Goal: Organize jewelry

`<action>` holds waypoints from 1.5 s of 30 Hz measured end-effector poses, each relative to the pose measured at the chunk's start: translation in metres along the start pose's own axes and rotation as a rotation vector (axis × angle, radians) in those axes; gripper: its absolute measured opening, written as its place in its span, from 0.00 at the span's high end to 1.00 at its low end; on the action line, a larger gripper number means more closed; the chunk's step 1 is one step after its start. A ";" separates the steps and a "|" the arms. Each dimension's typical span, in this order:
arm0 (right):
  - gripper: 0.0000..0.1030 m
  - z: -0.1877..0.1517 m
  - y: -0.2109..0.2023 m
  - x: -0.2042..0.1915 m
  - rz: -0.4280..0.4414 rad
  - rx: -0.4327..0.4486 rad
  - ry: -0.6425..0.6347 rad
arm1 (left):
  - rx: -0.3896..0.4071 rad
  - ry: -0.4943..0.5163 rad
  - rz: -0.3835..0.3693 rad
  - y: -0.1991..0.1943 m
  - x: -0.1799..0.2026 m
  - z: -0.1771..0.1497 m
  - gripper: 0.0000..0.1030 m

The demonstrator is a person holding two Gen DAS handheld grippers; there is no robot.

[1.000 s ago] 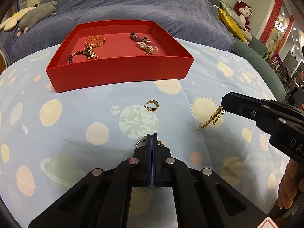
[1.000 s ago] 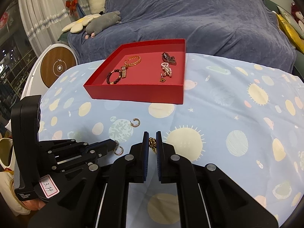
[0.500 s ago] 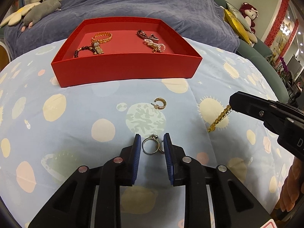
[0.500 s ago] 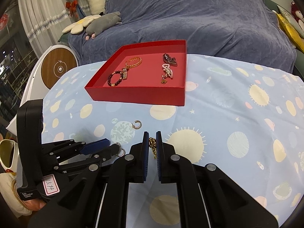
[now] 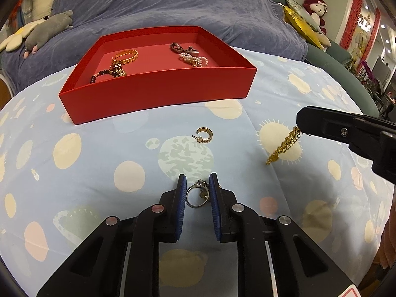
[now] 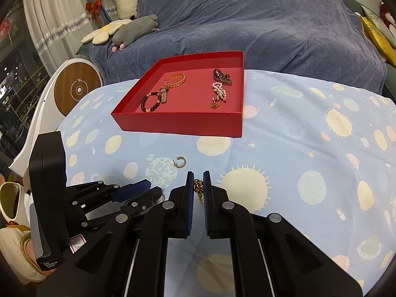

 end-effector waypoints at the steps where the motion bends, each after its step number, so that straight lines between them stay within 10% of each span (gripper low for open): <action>1: 0.94 0.000 0.000 0.000 -0.001 0.001 0.002 | -0.001 0.002 -0.001 -0.001 0.001 -0.001 0.84; 14: 0.94 0.003 -0.002 0.003 0.001 0.006 0.007 | -0.038 -0.057 -0.039 -0.009 -0.009 -0.004 1.00; 23: 0.94 0.002 -0.002 0.004 0.002 0.001 0.008 | -0.030 -0.011 -0.069 -0.020 0.007 -0.011 0.91; 26: 0.94 0.002 -0.001 0.005 0.000 -0.001 0.011 | -0.022 0.011 -0.024 -0.019 0.007 -0.014 0.73; 45: 0.94 0.003 -0.004 0.005 0.006 0.005 0.017 | 0.030 0.094 0.080 -0.006 0.004 -0.010 0.83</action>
Point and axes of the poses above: each gripper's, at about its wrist camera, not at the fingertips, and y roughly the way its jaws point, x to its right, z to its top, the point moved 5 cm from there along y, roughly the way its jaws point, and after that the axes turned 1 degree about y, right-handed, at the moved point
